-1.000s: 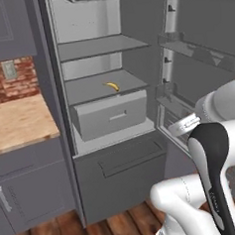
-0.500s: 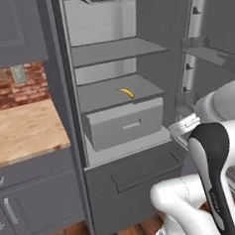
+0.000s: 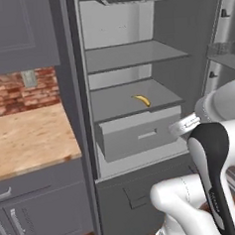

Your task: Retrieve the tangerine and banana from the fridge and place them into the bowl on the dining table.

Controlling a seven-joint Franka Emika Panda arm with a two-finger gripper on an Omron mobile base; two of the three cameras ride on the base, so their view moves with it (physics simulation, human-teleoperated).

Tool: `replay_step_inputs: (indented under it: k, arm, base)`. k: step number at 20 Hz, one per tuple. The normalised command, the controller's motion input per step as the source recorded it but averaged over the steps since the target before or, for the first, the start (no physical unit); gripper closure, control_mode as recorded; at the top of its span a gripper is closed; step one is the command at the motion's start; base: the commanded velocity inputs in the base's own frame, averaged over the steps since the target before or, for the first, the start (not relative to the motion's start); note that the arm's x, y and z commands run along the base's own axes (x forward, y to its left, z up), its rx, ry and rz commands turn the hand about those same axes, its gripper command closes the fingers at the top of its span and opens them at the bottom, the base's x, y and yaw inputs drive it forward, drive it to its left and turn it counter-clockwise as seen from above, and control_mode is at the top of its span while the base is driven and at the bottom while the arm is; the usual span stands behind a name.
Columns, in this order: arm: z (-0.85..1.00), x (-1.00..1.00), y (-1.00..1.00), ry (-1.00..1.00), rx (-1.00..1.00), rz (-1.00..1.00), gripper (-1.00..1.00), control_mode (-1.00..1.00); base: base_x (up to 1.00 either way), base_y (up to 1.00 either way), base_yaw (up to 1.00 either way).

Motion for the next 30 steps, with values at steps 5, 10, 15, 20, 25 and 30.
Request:
replay_step_inputs:
  k: [5,10,15,20,25,30]
  arm:
    - [0.0,0.0,0.0,0.0,0.0,0.0,-1.0,1.0]
    - [0.0,0.0,0.0,0.0,0.0,0.0,-1.0,1.0]
    - [0.0,0.0,0.0,0.0,0.0,0.0,-1.0,1.0]
    - [-0.02,0.26,0.0,0.04,-0.02,0.02,-1.0,-1.0]
    - [0.0,0.38,0.0,0.08,-0.02,-0.03,-1.0,-1.0]
    - [0.0,0.28,-0.08,0.03,-0.02,-0.09,-1.0,-1.0]
  base:
    - [0.34,0.0,0.14]
    - [0.35,0.0,0.14]
    - [0.38,0.0,0.14]
    - [0.07,0.0,0.02]
    - [0.0,0.0,0.0]
    - [0.0,0.0,0.0]
